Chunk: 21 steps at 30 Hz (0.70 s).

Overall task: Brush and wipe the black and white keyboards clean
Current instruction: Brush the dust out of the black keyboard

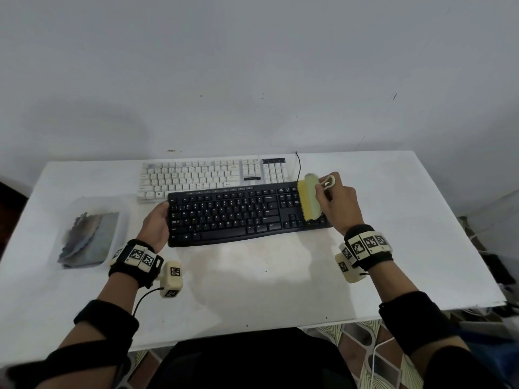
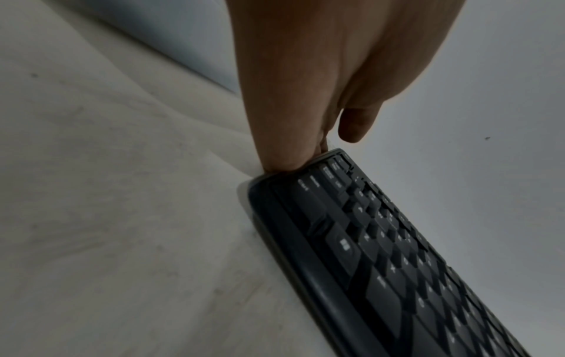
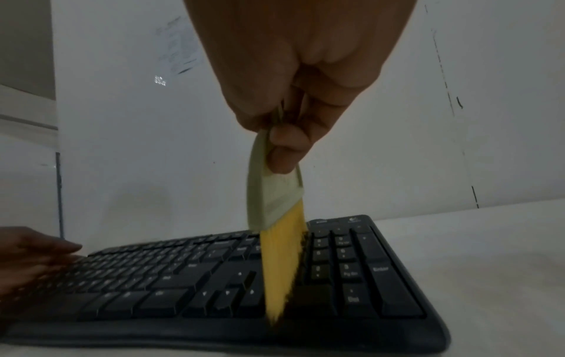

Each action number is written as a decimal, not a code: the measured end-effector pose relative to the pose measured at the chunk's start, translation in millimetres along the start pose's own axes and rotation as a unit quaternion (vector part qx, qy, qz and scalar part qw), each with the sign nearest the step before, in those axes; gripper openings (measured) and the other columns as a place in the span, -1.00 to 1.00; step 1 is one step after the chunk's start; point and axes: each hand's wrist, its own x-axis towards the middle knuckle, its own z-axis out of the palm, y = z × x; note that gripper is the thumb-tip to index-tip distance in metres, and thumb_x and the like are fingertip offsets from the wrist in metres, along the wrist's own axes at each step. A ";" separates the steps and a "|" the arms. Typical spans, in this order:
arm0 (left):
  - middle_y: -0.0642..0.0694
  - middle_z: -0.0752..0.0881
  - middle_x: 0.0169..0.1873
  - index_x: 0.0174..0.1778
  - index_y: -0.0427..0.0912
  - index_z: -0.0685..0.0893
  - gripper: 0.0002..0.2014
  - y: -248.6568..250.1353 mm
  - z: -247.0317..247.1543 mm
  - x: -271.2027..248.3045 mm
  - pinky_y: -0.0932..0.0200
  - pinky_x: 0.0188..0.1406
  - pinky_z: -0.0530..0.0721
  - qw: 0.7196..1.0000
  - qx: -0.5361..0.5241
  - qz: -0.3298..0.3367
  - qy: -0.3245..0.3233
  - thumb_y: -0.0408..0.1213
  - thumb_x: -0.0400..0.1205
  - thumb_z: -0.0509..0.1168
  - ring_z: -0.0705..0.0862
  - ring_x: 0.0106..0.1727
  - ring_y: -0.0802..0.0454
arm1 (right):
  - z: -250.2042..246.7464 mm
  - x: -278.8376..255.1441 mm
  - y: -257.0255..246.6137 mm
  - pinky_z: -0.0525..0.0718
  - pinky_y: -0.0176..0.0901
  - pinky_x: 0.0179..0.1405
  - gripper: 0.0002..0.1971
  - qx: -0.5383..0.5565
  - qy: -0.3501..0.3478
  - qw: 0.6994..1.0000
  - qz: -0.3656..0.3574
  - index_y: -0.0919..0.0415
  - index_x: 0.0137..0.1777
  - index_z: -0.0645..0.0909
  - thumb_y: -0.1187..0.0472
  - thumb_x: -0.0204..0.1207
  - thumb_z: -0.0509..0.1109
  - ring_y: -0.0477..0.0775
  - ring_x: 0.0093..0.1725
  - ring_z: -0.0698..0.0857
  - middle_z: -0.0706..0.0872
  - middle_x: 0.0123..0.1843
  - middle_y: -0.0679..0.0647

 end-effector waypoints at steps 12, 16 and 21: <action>-0.08 0.79 0.04 0.38 -0.28 0.65 -0.70 -0.2 -1.4 -0.3 -0.02 0.05 0.71 1.000 -0.010 0.004 -0.006 -0.23 0.84 0.14 0.76 0.06 -0.02 | 0.9 -0.9 -12.1 0.55 -0.10 -0.39 -0.85 -0.010 0.013 1.000 0.002 0.17 0.10 0.45 0.10 0.73 0.31 0.04 -0.37 0.64 0.69 -0.38 0.05; -0.08 0.78 0.06 0.41 -0.28 0.63 -0.69 -1.6 -3.0 2.2 -0.01 0.02 0.70 1.000 -0.018 0.000 -0.002 -0.23 0.84 0.14 0.76 0.06 -0.01 | 6.5 -5.1 -8.6 0.60 0.01 -0.39 -0.85 -0.020 -0.010 1.000 -0.012 0.18 0.14 0.43 0.10 0.76 0.28 0.09 -0.38 0.66 0.70 -0.37 0.08; -0.08 0.79 0.01 0.31 -0.25 0.67 -0.72 -1.7 -2.6 3.7 -0.03 0.00 0.69 1.000 -0.026 -0.008 0.006 -0.22 0.85 0.13 0.77 0.00 0.00 | 3.3 -9.4 -6.6 0.47 0.06 -0.49 -0.84 -0.046 -0.027 0.998 -0.026 0.20 -0.03 0.41 0.21 0.67 0.35 0.19 -0.49 0.51 0.55 -0.52 0.11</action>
